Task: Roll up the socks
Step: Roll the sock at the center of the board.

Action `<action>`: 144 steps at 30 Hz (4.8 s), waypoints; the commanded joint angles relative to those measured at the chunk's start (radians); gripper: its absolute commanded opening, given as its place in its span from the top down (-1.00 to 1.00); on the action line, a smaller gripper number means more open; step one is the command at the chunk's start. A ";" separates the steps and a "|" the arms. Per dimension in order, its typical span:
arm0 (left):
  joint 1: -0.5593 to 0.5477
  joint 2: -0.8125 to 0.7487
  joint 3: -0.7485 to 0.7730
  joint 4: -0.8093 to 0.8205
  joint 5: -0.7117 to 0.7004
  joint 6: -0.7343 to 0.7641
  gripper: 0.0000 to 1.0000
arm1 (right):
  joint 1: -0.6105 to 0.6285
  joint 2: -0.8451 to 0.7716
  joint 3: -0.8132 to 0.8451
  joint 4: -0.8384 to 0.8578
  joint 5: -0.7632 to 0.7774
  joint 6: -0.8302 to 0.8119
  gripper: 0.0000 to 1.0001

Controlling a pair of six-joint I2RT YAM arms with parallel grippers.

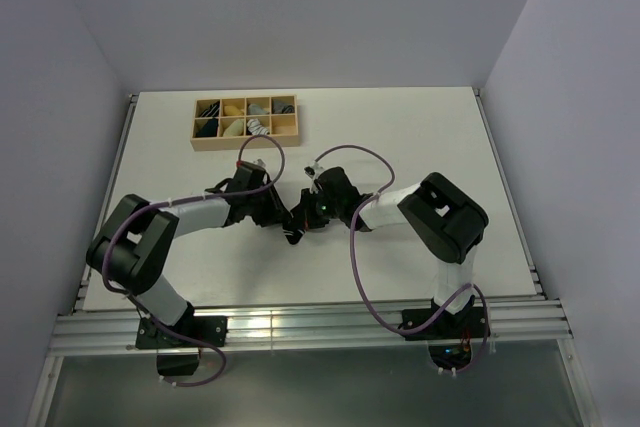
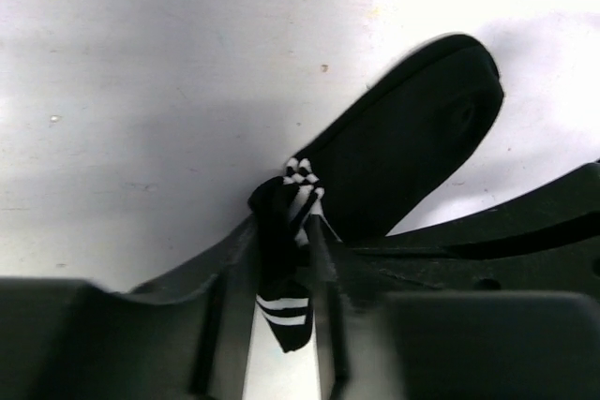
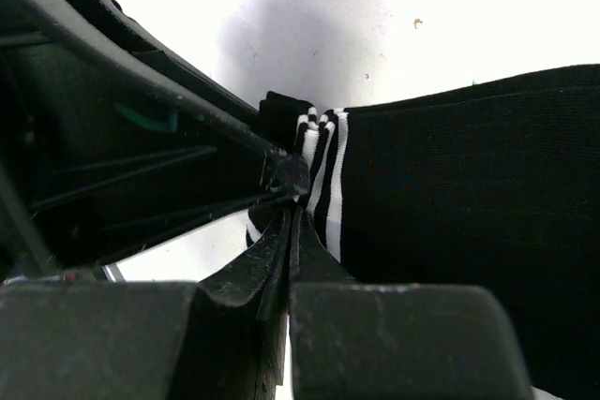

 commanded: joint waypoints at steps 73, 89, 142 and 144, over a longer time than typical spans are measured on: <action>-0.065 0.027 0.128 -0.342 -0.209 0.067 0.99 | 0.047 -0.248 -0.146 -0.177 0.331 -0.152 0.31; -0.090 0.079 0.223 -0.444 -0.201 0.066 0.99 | 0.377 -0.271 -0.045 -0.133 0.702 -0.435 0.09; -0.095 -0.178 0.036 -0.211 -0.177 -0.083 -0.09 | -0.098 0.000 -0.339 0.450 -0.199 0.195 1.00; -0.095 -0.169 0.025 -0.188 -0.149 -0.076 -0.08 | -0.118 0.034 -0.345 0.496 -0.221 0.227 1.00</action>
